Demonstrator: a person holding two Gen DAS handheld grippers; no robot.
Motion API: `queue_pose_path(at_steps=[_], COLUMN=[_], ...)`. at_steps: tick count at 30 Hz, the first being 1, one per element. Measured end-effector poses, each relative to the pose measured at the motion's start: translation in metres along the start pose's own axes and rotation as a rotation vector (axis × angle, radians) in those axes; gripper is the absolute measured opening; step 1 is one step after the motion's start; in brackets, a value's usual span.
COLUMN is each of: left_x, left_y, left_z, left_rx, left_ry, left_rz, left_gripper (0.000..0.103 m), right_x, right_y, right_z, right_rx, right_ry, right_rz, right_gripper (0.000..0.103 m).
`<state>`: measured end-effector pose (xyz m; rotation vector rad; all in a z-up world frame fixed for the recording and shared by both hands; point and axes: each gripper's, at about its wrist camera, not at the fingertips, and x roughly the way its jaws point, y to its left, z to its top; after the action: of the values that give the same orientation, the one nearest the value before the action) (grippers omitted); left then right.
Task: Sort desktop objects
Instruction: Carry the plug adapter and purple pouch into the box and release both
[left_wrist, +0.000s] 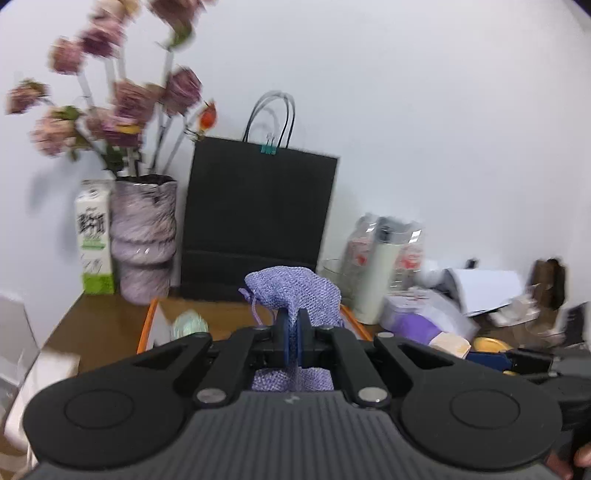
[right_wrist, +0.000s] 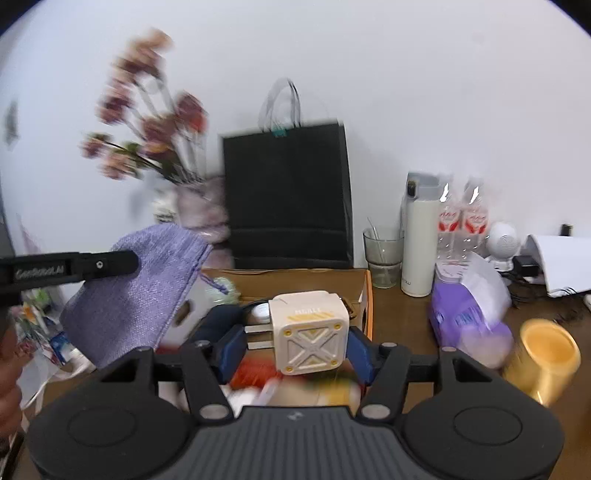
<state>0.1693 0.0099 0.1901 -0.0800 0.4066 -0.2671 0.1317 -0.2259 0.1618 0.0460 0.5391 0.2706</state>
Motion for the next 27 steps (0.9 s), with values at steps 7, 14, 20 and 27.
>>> queue_pose_path(at_steps=[7, 14, 20, 27], left_x=[0.206, 0.205, 0.18, 0.144], left_y=[0.034, 0.053, 0.068, 0.063], left_z=[-0.027, -0.025, -0.004, 0.0], left_rx=[-0.049, -0.042, 0.013, 0.014], left_ry=[0.377, 0.379, 0.355, 0.381], left_rz=[0.114, 0.032, 0.115, 0.16], left_gripper=[0.008, 0.064, 0.076, 0.084], right_x=[0.198, 0.275, 0.261, 0.199], right_y=[-0.021, -0.014, -0.01, -0.011], right_z=[0.063, 0.049, 0.064, 0.078], right_rx=[0.027, -0.034, -0.008, 0.026], right_ry=[0.491, 0.626, 0.601, 0.469], right_rz=[-0.093, -0.145, -0.14, -0.095], right_gripper=[0.058, 0.06, 0.069, 0.075])
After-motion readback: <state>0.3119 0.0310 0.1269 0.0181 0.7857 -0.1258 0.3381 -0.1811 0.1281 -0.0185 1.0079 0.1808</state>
